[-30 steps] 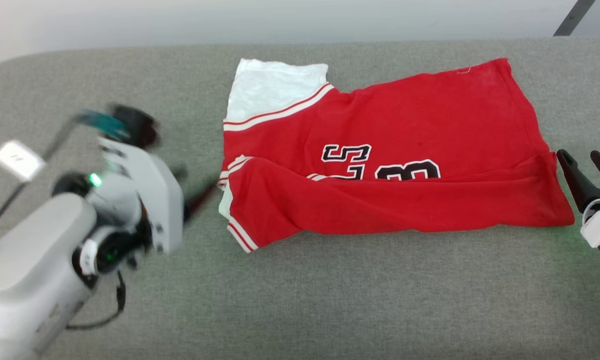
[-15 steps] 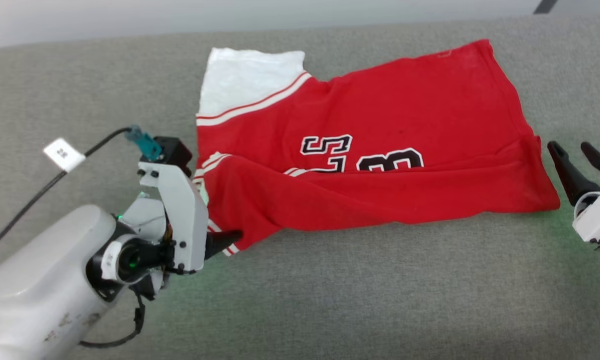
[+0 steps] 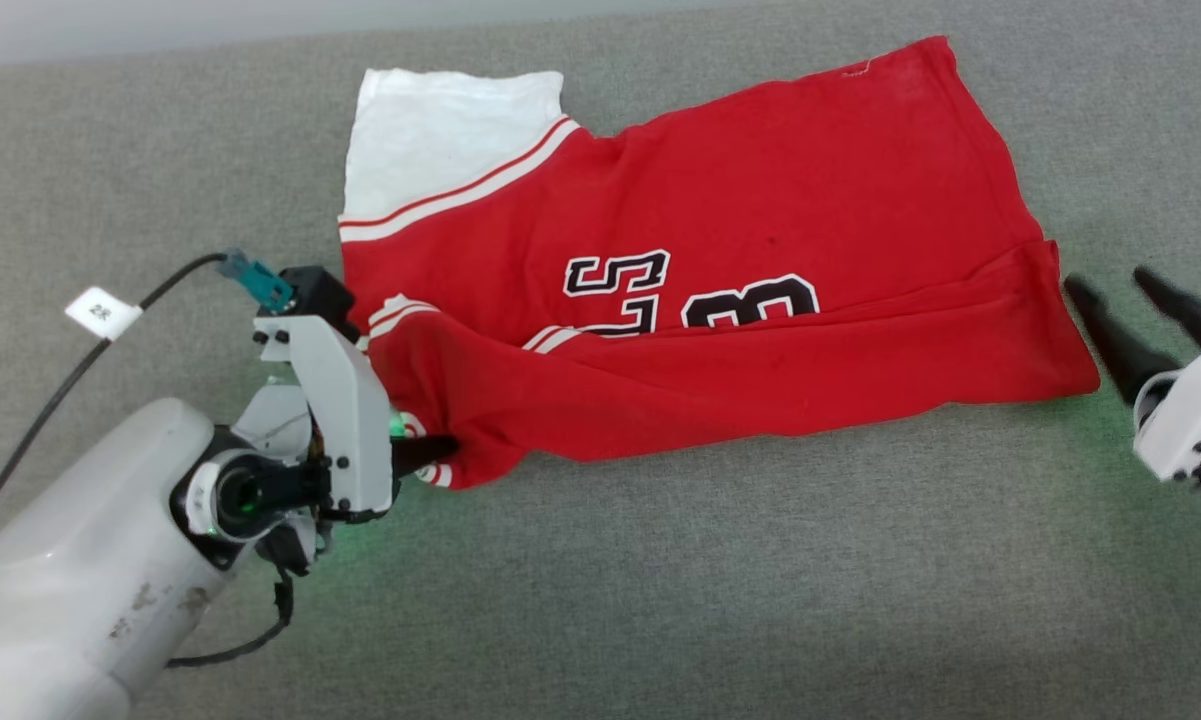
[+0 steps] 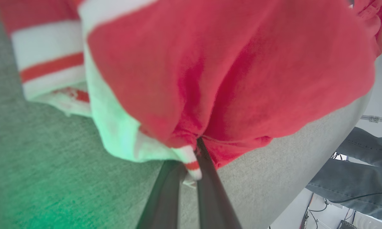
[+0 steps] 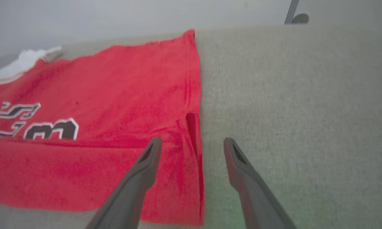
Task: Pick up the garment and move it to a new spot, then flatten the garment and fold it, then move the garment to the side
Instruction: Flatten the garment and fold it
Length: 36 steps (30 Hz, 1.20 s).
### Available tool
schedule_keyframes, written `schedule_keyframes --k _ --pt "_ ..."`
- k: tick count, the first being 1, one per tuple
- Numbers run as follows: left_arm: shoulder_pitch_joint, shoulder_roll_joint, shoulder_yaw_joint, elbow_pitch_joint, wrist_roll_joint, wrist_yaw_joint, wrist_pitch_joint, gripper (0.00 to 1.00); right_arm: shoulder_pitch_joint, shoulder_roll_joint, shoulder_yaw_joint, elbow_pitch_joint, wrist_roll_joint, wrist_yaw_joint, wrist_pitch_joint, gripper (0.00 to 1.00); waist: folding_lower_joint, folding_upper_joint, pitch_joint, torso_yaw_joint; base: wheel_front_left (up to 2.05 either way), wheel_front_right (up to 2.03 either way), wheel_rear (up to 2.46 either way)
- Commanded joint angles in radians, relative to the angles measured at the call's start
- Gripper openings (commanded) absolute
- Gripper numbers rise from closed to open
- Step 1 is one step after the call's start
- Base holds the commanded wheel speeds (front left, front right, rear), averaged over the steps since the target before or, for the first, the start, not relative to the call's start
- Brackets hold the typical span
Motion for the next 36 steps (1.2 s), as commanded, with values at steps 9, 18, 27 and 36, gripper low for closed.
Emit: schedule_keyframes --k 9,18,27,36 --pt "0.005 -0.073 -0.041 0.038 0.038 -0.058 -0.031 0.0 -0.051 -0.132 0.13 -0.087 0.02 -0.001 0.417 1.0 0.0 -0.0001 0.006 0.024 0.0 0.0 0.0" --pt "-0.024 -0.105 -0.051 0.047 0.072 -0.09 -0.055 0.0 -0.099 -0.143 0.161 -0.044 0.023 -0.001 0.61 1.0 0.0 -0.0001 0.046 0.068 0.0 0.0 0.0" --pt "0.011 -0.084 -0.047 0.052 0.073 -0.116 -0.084 0.0 -0.029 -0.14 0.166 -0.044 0.052 -0.001 0.562 0.0 0.0 -0.0001 0.014 0.089 0.0 0.0 0.0" --pt "0.125 0.061 -0.02 -0.148 0.046 -0.077 -0.114 0.0 0.156 -0.205 0.095 -0.188 0.086 -0.001 0.511 0.0 0.0 -0.0001 -0.048 0.083 0.0 0.0 0.0"
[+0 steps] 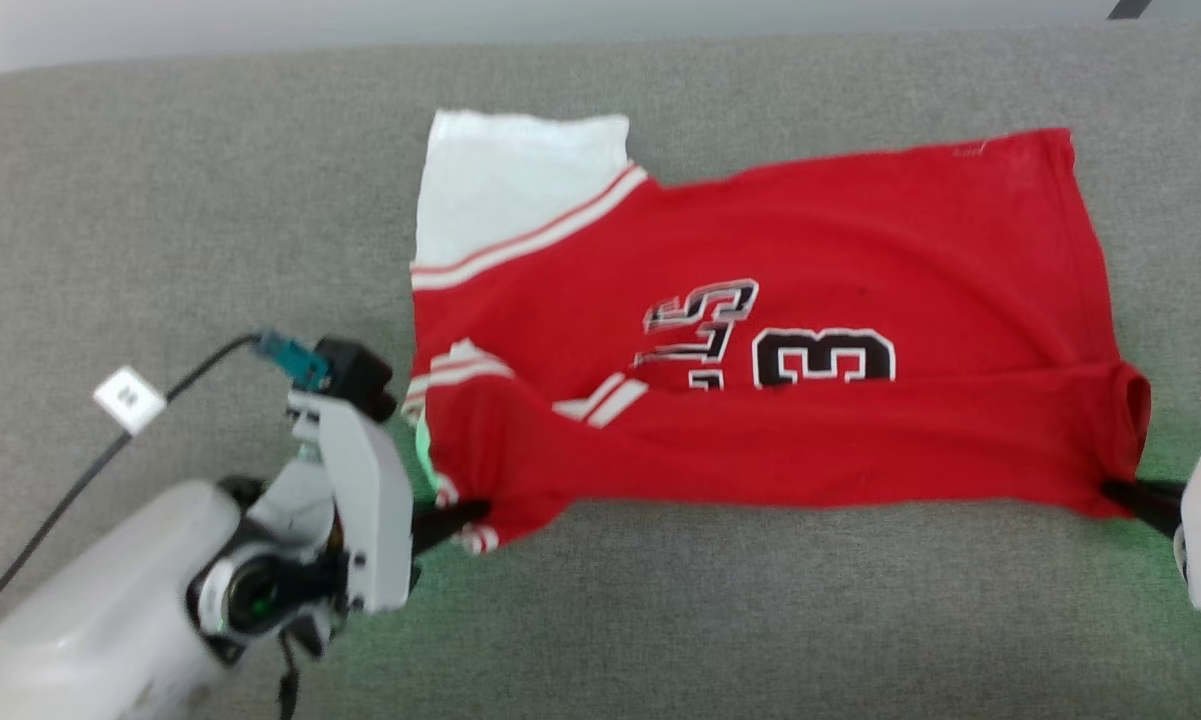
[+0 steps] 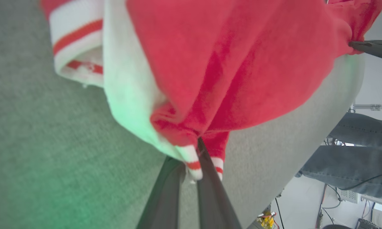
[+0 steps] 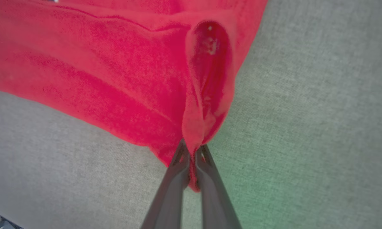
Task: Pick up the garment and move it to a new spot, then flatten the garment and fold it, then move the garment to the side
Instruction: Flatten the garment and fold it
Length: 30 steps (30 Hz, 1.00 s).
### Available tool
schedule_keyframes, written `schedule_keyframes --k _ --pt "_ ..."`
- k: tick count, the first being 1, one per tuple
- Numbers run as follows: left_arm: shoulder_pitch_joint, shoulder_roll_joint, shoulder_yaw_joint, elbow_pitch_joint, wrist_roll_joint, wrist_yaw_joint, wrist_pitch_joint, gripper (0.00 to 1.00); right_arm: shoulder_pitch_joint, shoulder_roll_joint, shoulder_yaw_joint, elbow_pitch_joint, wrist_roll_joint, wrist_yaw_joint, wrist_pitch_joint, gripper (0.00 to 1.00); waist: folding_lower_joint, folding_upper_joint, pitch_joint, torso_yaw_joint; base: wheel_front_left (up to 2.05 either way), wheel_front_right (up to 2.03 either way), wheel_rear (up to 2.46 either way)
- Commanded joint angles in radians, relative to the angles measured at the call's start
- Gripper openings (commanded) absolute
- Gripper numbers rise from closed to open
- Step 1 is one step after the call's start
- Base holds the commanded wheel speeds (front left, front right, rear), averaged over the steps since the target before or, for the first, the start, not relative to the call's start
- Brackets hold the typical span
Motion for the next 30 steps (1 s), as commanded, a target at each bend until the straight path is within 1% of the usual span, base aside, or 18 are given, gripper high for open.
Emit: schedule_keyframes --k 1,5,7,9,10,11,12,13,14,15,16,18,19,23,25,27,28,30 --pt "0.037 0.025 -0.003 -0.031 -0.004 0.014 -0.003 0.0 0.036 -0.002 -0.019 -0.014 0.005 0.0 -0.006 0.0 0.0 0.0 -0.015 -0.002 0.0 0.0 0.0" --pt "0.1 0.088 0.0 -0.16 -0.014 0.051 -0.014 0.0 0.142 -0.016 -0.078 -0.079 -0.006 0.0 -0.009 0.0 0.0 0.0 -0.024 0.003 0.0 0.0 0.0" --pt "0.129 0.118 -0.002 -0.209 -0.019 0.067 -0.01 0.0 0.193 -0.013 -0.113 -0.114 -0.008 0.0 -0.007 0.0 0.0 0.0 -0.029 0.004 0.0 0.0 0.0" --pt "0.148 0.134 -0.001 -0.243 -0.023 0.082 -0.017 0.0 0.233 -0.004 -0.145 -0.147 -0.021 0.0 -0.007 0.0 0.0 0.0 -0.033 0.003 0.0 0.0 0.0" --pt "0.156 0.137 0.002 -0.256 -0.026 0.087 -0.024 0.0 0.248 0.005 -0.16 -0.163 -0.028 0.0 -0.012 0.05 0.0 0.0 -0.036 0.002 0.0 0.0 0.0" --pt "0.164 0.141 0.005 -0.267 -0.027 0.09 -0.032 0.0 0.262 0.014 -0.179 -0.179 -0.037 0.0 -0.019 0.36 0.0 0.0 -0.039 0.001 0.0 0.0 0.0" --pt "0.171 0.145 0.01 -0.276 -0.026 0.096 -0.044 0.15 0.271 0.023 -0.195 -0.194 -0.048 0.0 -0.025 0.58 0.0 0.0 -0.042 0.0 0.0 0.0 0.0" --pt "0.179 0.148 0.016 -0.281 -0.028 0.1 -0.056 0.38 0.277 0.035 -0.214 -0.206 -0.055 0.0 -0.029 1.0 0.0 0.0 -0.045 -0.001 0.0 0.0 0.0" --pt "0.185 0.151 0.021 -0.289 -0.029 0.104 -0.069 0.62 0.28 0.05 -0.232 -0.219 -0.062 0.0 -0.039 1.0 0.0 0.0 -0.048 -0.002 0.0 0.0 0.0" --pt "0.188 0.157 0.029 -0.298 -0.024 0.106 -0.086 0.98 0.279 0.067 -0.253 -0.23 -0.067 0.0 -0.047 1.0 0.0 0.0 -0.05 -0.004 0.0 0.0 0.0" --pt "0.192 0.16 0.042 -0.305 -0.022 0.11 -0.107 1.0 0.277 0.083 -0.275 -0.24 -0.072 0.0 -0.059 1.0 0.0 0.0 -0.051 -0.004 0.0 0.0 0.0" --pt "0.202 0.168 0.066 -0.319 -0.019 0.119 -0.151 1.0 0.267 0.115 -0.317 -0.262 -0.095 0.0 -0.095 1.0 0.0 0.0 -0.053 -0.003 0.0 0.0 0.0" --pt "0.202 0.168 0.066 -0.319 -0.019 0.119 -0.151 1.0 0.267 0.115 -0.317 -0.262 -0.095 0.0 -0.095 1.0 0.0 0.0 -0.053 -0.003 0.0 0.0 0.0" --pt "0.197 0.174 0.136 -0.33 0.005 0.135 -0.274 1.0 0.227 0.191 -0.379 -0.288 -0.177 0.0 -0.229 1.0 0.0 0.0 -0.047 -0.001 0.0 0.0 0.0" --pt "0.185 0.158 0.174 -0.31 0.024 0.14 -0.352 1.0 0.198 0.229 -0.392 -0.285 -0.224 0.0 -0.312 1.0 0.0 0.0 -0.042 -0.003 0.0 0.0 0.0" --pt "0.165 0.134 0.21 -0.28 0.047 0.134 -0.433 1.0 0.168 0.271 -0.395 -0.268 -0.266 0.0 -0.393 1.0 0.0 0.0 -0.035 -0.01 0.0 0.0 0.0" --pt "0.151 0.122 0.227 -0.253 0.061 0.144 -0.469 1.0 0.153 0.289 -0.396 -0.259 -0.286 0.0 -0.434 1.0 0.0 0.0 -0.031 -0.014 0.0 0.0 0.0" --pt "0.114 0.099 0.236 -0.202 0.102 0.15 -0.513 1.0 0.122 0.325 -0.382 -0.242 -0.313 0.0 -0.494 1.0 0.0 0.0 -0.02 -0.027 0.0 0.0 0.0"
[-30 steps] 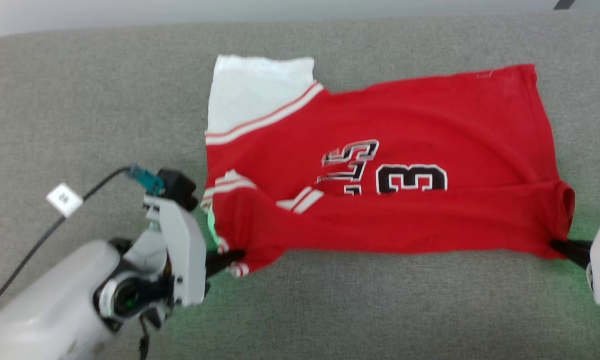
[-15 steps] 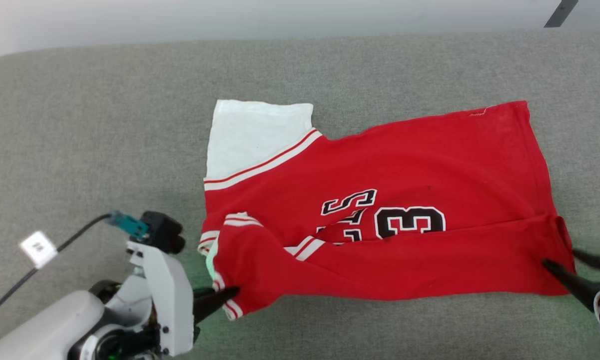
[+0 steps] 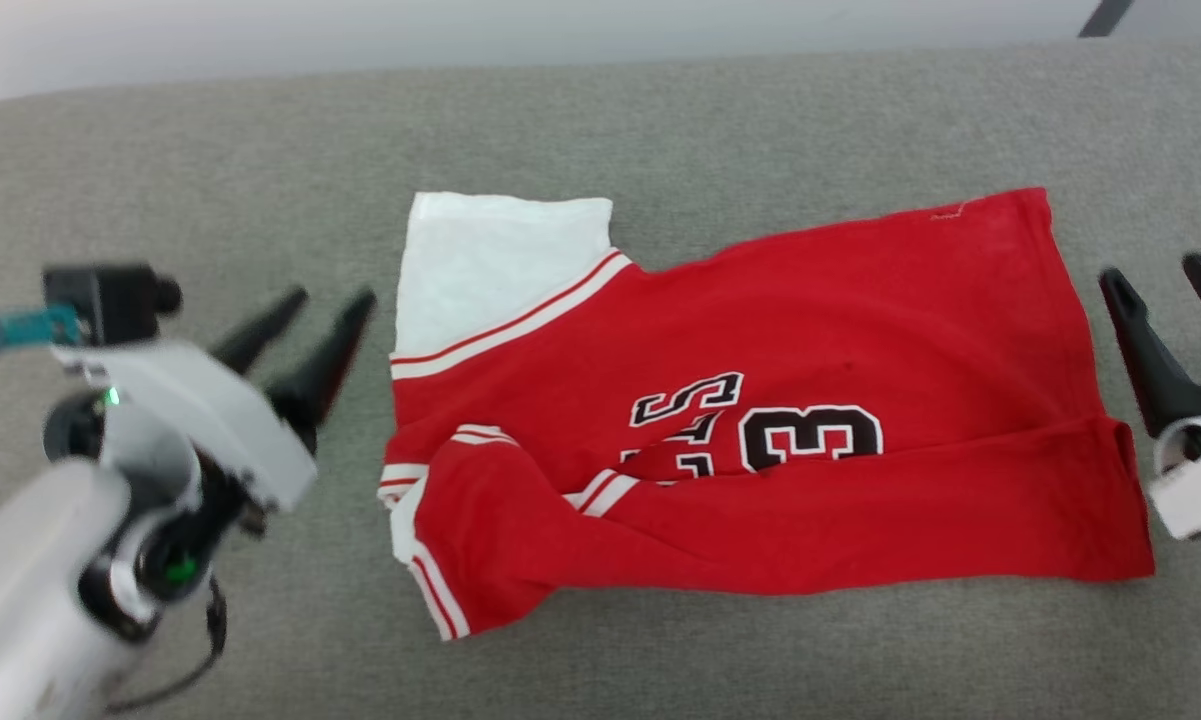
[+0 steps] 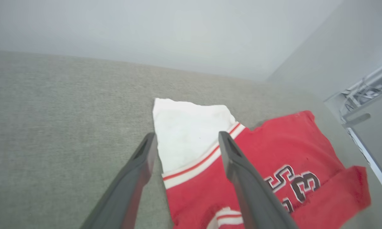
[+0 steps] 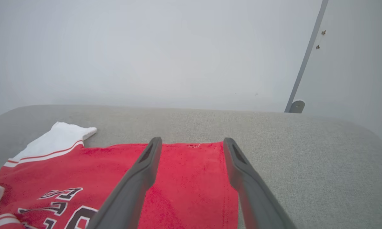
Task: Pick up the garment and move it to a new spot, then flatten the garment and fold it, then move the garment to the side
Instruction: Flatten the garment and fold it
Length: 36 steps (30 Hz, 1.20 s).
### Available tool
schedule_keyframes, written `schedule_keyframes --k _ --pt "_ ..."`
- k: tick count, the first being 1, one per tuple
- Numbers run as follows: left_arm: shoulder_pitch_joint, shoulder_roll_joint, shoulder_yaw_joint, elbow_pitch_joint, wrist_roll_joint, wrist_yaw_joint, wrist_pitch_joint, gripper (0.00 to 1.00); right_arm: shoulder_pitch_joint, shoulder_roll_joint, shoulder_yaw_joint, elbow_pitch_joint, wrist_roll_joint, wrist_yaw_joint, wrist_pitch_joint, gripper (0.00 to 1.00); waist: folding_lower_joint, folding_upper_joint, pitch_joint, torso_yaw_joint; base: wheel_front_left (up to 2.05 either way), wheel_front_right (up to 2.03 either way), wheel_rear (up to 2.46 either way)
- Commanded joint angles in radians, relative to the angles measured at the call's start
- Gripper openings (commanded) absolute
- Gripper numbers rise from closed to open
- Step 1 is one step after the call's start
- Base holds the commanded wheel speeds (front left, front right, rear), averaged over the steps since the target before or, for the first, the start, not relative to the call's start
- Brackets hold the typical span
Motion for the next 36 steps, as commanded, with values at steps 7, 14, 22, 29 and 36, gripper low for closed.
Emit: schedule_keyframes --k 7,14,22,29,36 --pt "-0.23 -0.059 -0.015 0.229 0.08 -0.034 0.046 1.0 -0.096 0.079 0.006 0.041 -0.058 0.0 -0.121 1.0 0.0 0.0 0.069 -0.104 0.0 0.0 0.0" --pt "-0.484 -0.105 -0.079 0.526 0.161 -0.09 0.197 1.0 -0.121 0.116 0.028 0.048 -0.055 0.0 -0.17 1.0 0.0 0.0 0.136 -0.208 0.0 0.0 0.0" --pt "-0.609 -0.135 -0.161 0.776 0.159 -0.065 0.521 1.0 -0.112 0.134 0.035 0.05 -0.047 0.0 -0.209 1.0 0.0 0.0 0.153 -0.263 0.0 0.0 0.0" --pt "-0.614 -0.15 -0.214 0.829 0.124 -0.081 0.769 1.0 -0.11 0.134 0.037 0.044 -0.044 0.0 -0.207 1.0 0.0 0.0 0.16 -0.255 0.0 0.0 0.0" --pt "-0.605 -0.173 -0.198 0.796 0.071 -0.107 0.832 0.0 -0.157 0.11 0.074 0.052 -0.02 0.0 -0.168 1.0 0.0 0.0 0.173 -0.235 0.0 0.0 0.0"
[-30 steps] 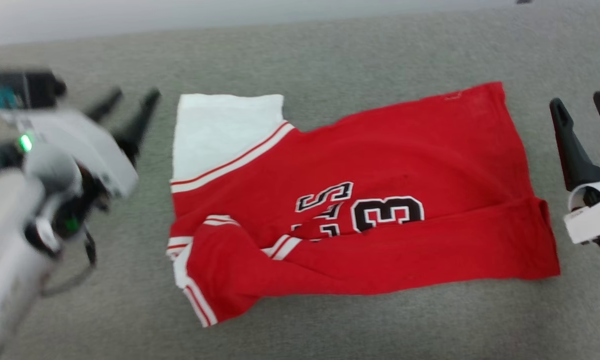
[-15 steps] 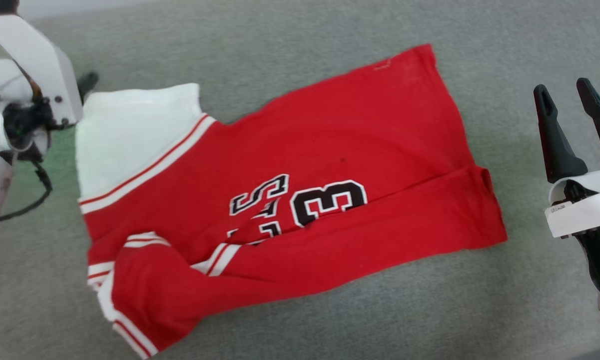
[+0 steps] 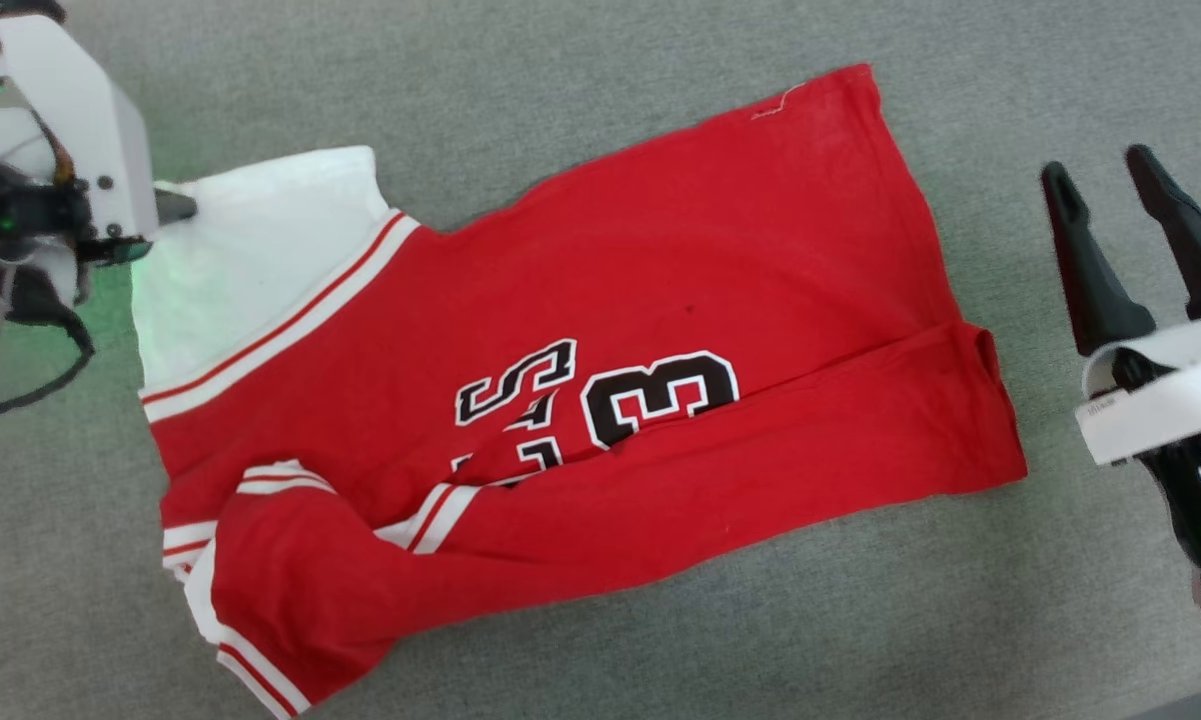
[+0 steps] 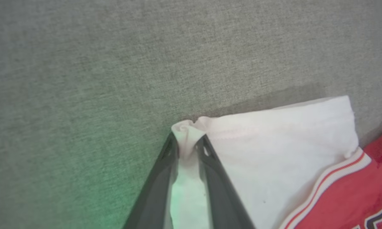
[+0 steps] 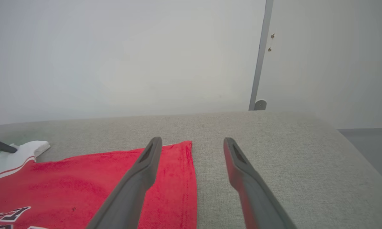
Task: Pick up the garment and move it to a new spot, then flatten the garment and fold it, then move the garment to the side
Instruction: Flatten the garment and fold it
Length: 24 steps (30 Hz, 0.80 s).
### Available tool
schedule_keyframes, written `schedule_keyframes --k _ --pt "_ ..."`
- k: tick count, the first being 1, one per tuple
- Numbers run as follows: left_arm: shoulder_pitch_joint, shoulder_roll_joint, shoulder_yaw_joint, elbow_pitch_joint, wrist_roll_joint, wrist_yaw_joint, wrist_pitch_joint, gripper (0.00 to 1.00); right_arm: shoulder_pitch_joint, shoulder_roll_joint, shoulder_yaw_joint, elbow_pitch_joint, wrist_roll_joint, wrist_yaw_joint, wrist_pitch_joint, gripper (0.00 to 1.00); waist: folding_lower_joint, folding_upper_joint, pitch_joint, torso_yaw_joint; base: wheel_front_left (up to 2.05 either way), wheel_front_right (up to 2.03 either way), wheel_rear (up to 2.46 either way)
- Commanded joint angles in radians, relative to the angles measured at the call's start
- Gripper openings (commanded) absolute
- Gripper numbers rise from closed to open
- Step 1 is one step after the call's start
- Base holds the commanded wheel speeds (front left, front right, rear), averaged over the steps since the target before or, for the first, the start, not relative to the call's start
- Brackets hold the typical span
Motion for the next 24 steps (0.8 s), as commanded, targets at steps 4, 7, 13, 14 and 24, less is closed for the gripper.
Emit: schedule_keyframes --k 4,7,13,14,24 --pt "0.042 -0.04 -0.016 -0.007 -0.002 -0.004 -0.013 0.0 -0.096 -0.043 0.066 0.043 0.039 0.0 0.103 1.0 0.0 -0.0001 0.014 0.021 0.0 0.0 0.0" --pt "0.027 -0.066 -0.02 -0.018 0.004 -0.012 -0.021 0.0 -0.197 -0.085 0.131 0.115 0.072 0.0 0.236 1.0 0.0 -0.0001 0.023 0.047 0.0 0.0 0.0" --pt "-0.003 -0.121 -0.03 -0.036 0.013 -0.035 -0.04 0.0 -0.445 -0.129 0.214 0.333 0.166 0.0 0.515 1.0 0.0 -0.0001 0.054 0.119 0.0 0.0 0.0" --pt "-0.005 -0.131 -0.031 -0.037 0.013 -0.036 -0.045 0.0 -0.482 -0.132 0.22 0.371 0.175 0.0 0.552 1.0 0.0 -0.0001 0.059 0.131 0.0 0.0 0.0" --pt "-0.02 -0.187 -0.049 -0.015 0.025 -0.083 -0.071 0.0 -0.698 -0.132 0.341 0.673 0.166 0.0 0.752 1.0 0.0 -0.0001 0.098 0.207 0.0 0.0 0.0"
